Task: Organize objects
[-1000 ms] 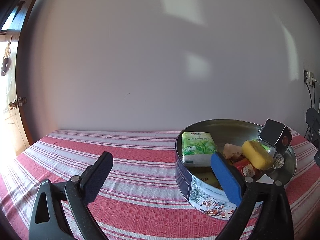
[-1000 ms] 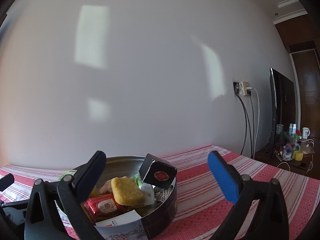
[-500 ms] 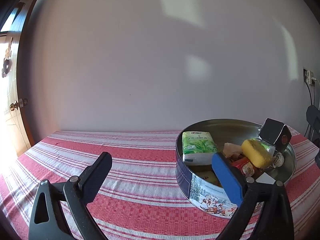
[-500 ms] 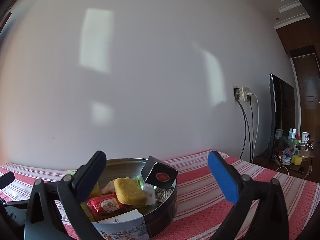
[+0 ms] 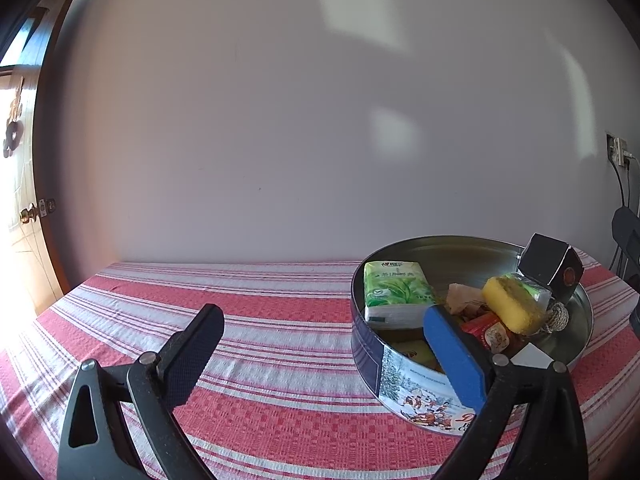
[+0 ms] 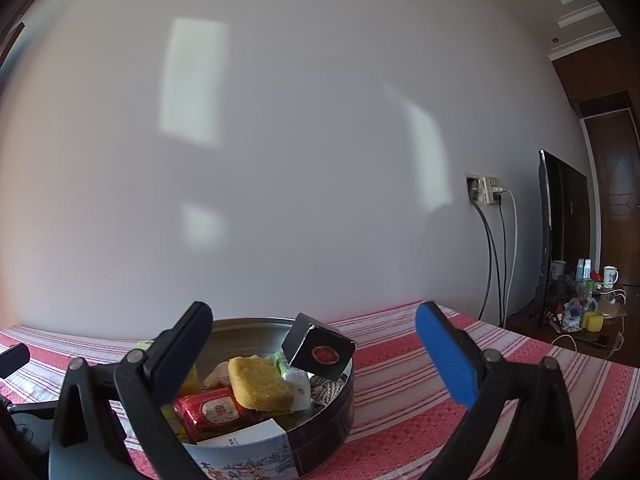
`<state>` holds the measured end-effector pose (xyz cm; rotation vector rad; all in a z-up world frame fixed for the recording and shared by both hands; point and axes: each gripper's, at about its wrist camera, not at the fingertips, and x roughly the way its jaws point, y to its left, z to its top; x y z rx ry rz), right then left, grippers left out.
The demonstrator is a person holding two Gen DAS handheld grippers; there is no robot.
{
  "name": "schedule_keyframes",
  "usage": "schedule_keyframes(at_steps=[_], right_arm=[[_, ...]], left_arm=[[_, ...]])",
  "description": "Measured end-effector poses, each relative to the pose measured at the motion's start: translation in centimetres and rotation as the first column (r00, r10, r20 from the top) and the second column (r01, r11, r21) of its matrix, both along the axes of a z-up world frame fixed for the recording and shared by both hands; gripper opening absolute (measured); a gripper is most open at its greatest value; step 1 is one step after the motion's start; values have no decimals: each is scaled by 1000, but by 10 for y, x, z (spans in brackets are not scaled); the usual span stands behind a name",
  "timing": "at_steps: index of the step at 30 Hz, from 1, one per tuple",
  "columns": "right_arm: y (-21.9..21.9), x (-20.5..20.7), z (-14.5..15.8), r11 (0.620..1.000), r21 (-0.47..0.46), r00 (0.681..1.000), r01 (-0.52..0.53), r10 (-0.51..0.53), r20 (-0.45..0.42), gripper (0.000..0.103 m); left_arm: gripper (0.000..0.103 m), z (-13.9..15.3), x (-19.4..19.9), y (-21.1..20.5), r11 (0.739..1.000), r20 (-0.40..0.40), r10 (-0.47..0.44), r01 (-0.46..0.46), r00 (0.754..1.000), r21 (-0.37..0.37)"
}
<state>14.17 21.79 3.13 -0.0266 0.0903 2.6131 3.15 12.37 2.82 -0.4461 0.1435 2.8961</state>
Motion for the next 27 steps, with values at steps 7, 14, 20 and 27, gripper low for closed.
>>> schedule_keyframes(at_steps=[7, 14, 20, 27], right_arm=[[0, -1, 0, 1000, -1, 1000, -6, 6, 4, 103], [-1, -2, 0, 1000, -6, 1000, -3, 3, 7, 103], [0, -2, 0, 1000, -6, 1000, -6, 6, 8, 103], [1, -4, -1, 1000, -11, 1000, -5, 5, 11, 103]], left_arm=[[102, -1, -1, 1, 1000, 6, 7, -7, 1000, -7], [102, 0, 2, 3, 1000, -6, -12, 12, 1000, -17], [102, -1, 0, 3, 1000, 4, -10, 10, 1000, -15], [102, -1, 0, 3, 1000, 6, -11, 11, 1000, -15]])
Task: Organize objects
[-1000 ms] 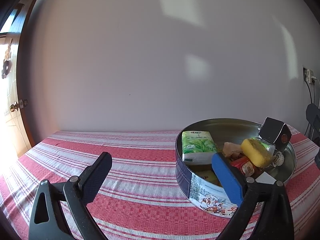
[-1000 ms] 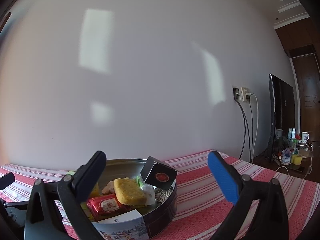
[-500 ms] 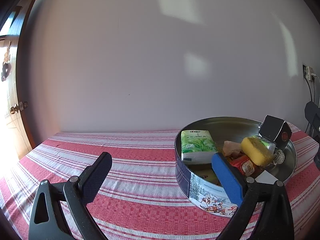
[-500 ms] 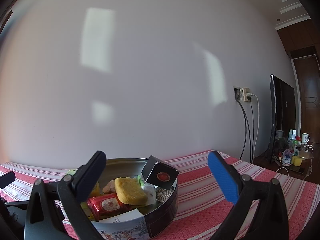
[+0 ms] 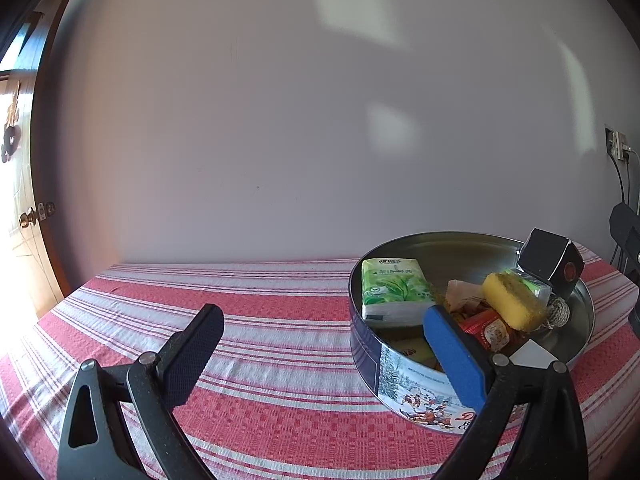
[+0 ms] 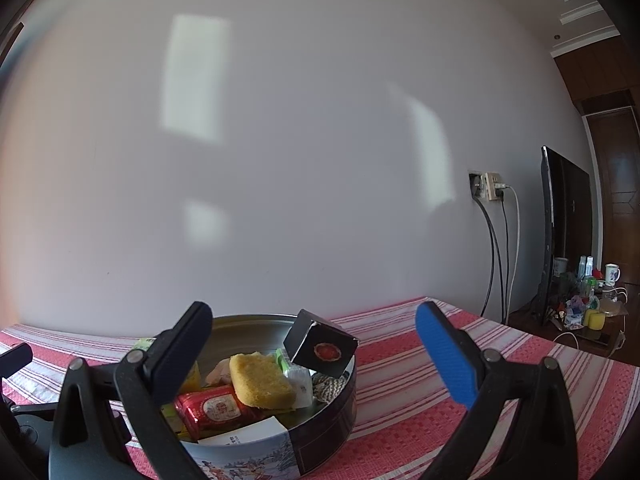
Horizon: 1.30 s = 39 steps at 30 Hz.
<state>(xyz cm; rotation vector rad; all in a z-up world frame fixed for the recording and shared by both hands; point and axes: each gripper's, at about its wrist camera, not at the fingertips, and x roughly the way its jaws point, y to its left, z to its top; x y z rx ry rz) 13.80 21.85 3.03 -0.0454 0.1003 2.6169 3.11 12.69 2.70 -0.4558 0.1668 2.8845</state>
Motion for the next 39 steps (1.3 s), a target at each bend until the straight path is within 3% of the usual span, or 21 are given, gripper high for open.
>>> schedule_keyframes(at_steps=[39], right_arm=[[2, -1, -1, 1000, -6, 1000, -4, 4, 8, 103]], left_arm=[[102, -1, 1, -4, 1000, 9, -24, 24, 1000, 14]])
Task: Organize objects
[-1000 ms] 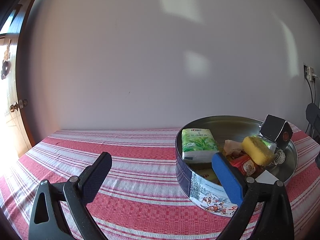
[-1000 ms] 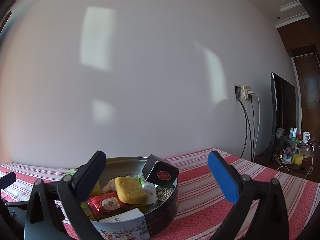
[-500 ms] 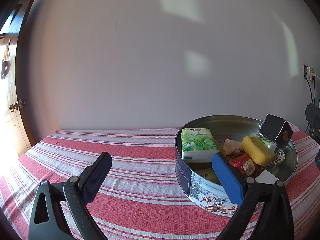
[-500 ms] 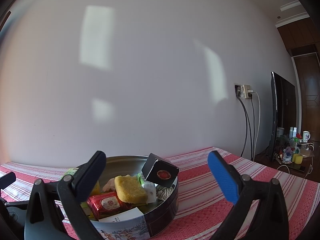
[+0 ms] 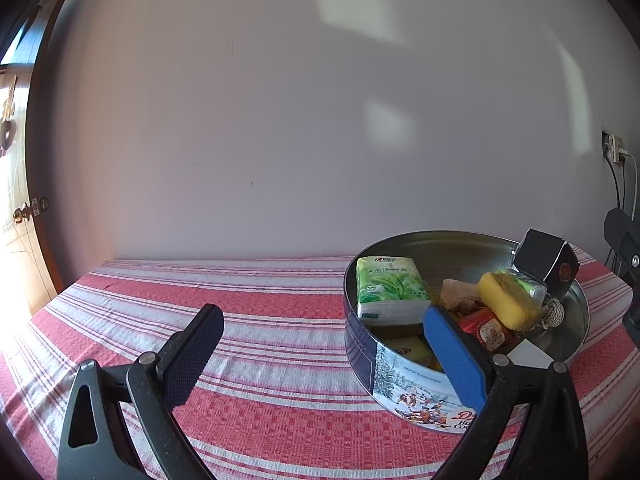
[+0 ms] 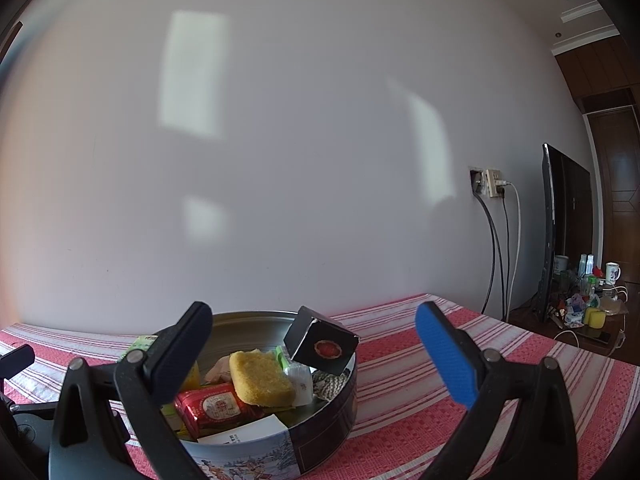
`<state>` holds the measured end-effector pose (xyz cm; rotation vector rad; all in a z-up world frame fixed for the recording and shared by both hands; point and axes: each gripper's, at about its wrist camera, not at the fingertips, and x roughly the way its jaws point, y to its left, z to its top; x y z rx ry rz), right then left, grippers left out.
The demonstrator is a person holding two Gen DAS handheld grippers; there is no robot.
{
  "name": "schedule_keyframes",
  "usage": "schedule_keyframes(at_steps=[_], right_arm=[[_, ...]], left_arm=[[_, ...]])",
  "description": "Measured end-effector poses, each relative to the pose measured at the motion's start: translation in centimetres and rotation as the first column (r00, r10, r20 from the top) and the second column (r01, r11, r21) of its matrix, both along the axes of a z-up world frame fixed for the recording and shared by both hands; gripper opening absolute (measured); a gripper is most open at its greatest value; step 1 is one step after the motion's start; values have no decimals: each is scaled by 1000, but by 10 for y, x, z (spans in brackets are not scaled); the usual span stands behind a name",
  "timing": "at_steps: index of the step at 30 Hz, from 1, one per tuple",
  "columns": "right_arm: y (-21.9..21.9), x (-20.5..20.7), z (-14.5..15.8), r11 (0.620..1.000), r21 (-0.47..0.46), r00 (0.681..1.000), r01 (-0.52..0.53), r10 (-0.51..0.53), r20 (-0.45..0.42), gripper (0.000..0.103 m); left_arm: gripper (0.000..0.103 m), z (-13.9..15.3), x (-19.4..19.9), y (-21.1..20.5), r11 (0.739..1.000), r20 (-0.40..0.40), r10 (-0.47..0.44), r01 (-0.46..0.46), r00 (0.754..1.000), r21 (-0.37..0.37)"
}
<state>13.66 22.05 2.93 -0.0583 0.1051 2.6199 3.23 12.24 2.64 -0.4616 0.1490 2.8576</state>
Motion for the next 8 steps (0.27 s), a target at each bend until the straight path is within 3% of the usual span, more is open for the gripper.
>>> schedule_keyframes(at_steps=[8], right_arm=[[2, 0, -2, 1000, -3, 1000, -4, 4, 4, 103]], left_arm=[[102, 0, 0, 1, 1000, 8, 2, -2, 1000, 1]])
